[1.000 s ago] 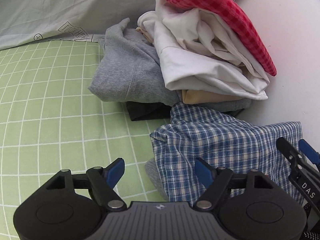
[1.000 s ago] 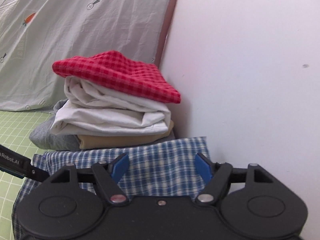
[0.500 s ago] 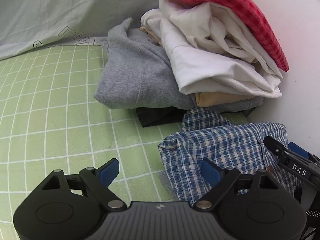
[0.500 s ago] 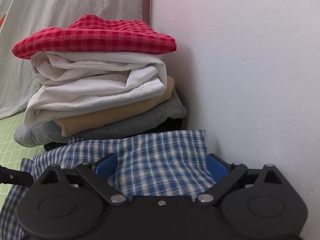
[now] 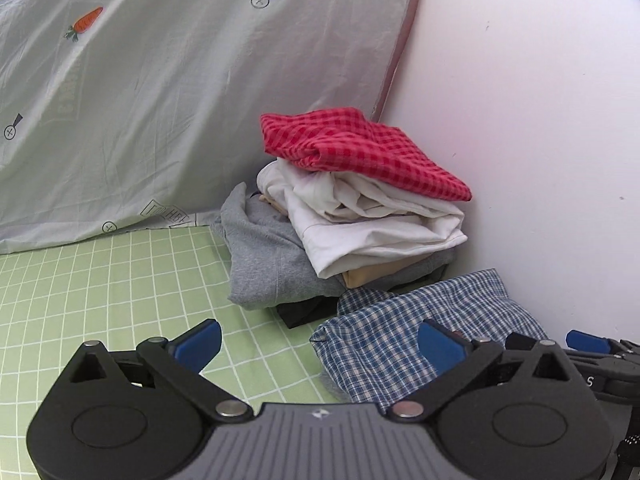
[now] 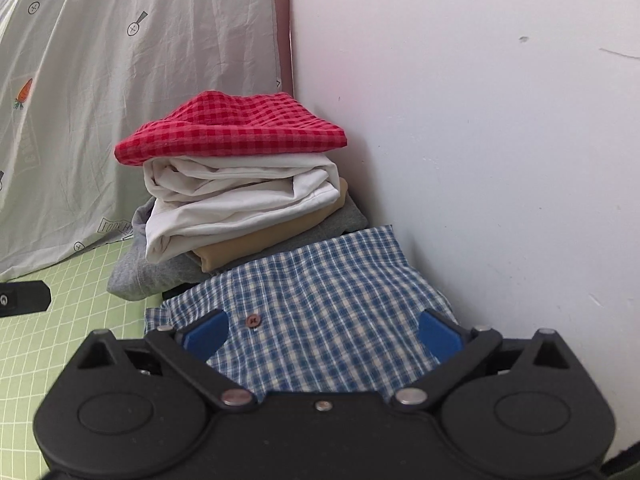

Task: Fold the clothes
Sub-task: 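Lower the folded shirt beside the stack and open both tools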

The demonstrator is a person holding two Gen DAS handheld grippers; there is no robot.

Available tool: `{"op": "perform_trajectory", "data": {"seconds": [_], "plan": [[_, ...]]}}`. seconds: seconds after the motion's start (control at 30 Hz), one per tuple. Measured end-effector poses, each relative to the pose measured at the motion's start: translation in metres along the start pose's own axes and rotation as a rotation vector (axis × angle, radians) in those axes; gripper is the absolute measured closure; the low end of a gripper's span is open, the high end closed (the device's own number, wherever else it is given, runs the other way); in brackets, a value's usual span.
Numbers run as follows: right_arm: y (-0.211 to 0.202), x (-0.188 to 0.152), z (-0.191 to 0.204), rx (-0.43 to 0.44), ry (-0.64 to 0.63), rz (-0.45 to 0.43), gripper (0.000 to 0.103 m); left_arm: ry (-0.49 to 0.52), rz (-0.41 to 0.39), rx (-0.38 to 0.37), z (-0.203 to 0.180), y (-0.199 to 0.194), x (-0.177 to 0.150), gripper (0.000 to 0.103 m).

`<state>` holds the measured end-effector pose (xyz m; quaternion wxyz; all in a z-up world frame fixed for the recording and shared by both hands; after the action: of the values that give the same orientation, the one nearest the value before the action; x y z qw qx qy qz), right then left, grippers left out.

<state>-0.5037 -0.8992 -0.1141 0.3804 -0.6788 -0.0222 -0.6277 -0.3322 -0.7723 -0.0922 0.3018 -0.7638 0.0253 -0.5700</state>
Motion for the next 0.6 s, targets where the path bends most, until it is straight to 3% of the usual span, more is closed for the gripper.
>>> {"op": "perform_trajectory", "data": {"seconds": [0.17, 0.37, 0.6], "plan": [[-0.047, -0.014, 0.017, 0.014, 0.052, -0.023, 0.0, 0.008, -0.048, -0.069, 0.004, -0.042, 0.002, 0.0], [-0.098, -0.043, 0.053, -0.036, 0.052, -0.028, 0.0, 0.151, -0.066, -0.018, 0.021, -0.089, -0.016, 0.0], [-0.152, -0.076, 0.101, -0.06, 0.044, -0.018, 0.001, 0.204, -0.009, -0.034, 0.053, -0.138, -0.054, 0.0]]}}
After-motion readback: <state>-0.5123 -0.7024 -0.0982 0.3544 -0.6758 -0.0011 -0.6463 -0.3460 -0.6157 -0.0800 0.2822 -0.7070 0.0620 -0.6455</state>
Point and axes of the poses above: each gripper's, at about its wrist camera, not at the fingertips, and y roughly the way its jaws point, z to its left, x to its top, the point moved 6 cm from there along y, roughly the way its jaws point, and after that the axes turned 5 degrees about -z, right-handed, at the moved point
